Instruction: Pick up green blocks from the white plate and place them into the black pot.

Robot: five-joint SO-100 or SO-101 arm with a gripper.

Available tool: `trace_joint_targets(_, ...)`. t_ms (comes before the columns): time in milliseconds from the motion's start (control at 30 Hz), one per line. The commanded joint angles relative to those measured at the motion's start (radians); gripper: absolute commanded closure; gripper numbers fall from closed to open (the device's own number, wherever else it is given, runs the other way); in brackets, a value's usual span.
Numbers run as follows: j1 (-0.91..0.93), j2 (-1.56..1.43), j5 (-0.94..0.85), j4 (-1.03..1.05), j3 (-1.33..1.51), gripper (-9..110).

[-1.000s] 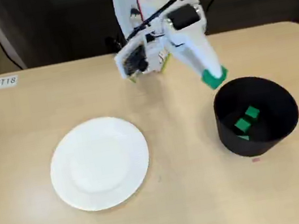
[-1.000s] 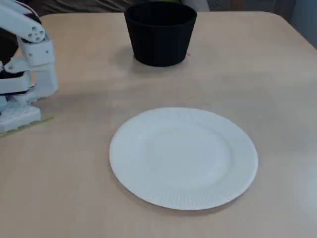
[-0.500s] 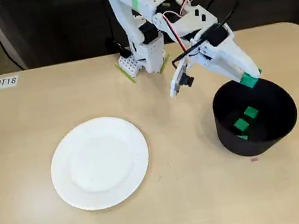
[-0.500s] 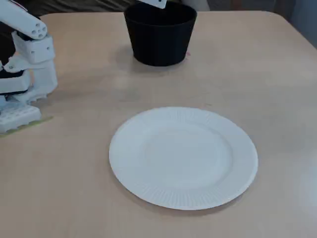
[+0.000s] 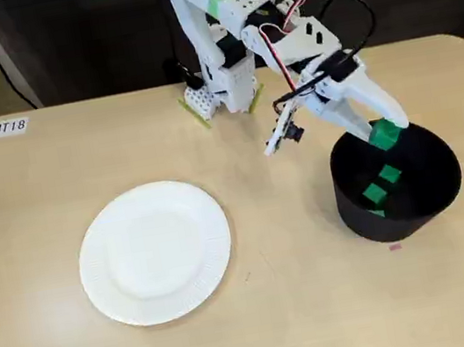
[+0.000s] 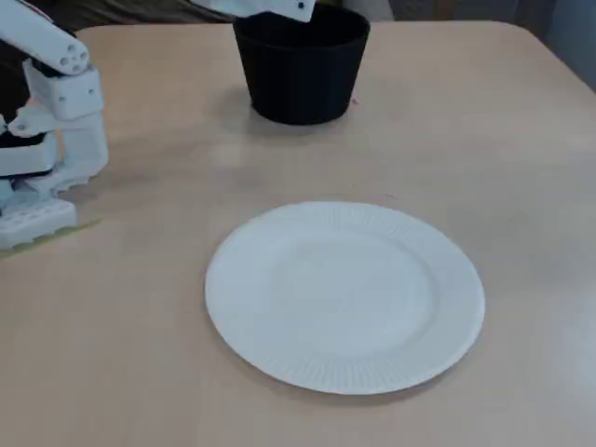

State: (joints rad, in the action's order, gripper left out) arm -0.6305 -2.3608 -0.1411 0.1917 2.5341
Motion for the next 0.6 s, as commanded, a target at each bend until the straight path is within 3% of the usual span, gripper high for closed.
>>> trace_joint_targets(0,0.000,0.000,-0.023,0.043,-0.081,52)
trace_joint_targets(133,0.002,0.006,-0.034,0.074,-0.110,53)
trace_joint_targets(267,-0.002,0.014,-0.051,0.132,-0.144,65)
trace_joint_targets(433,0.006,0.023,-0.054,0.160,-0.132,64)
trace_joint_targets(467,0.011,0.023,-0.048,0.161,-0.132,70)
trace_joint_targets(567,0.034,0.005,-0.017,0.161,-0.144,104)
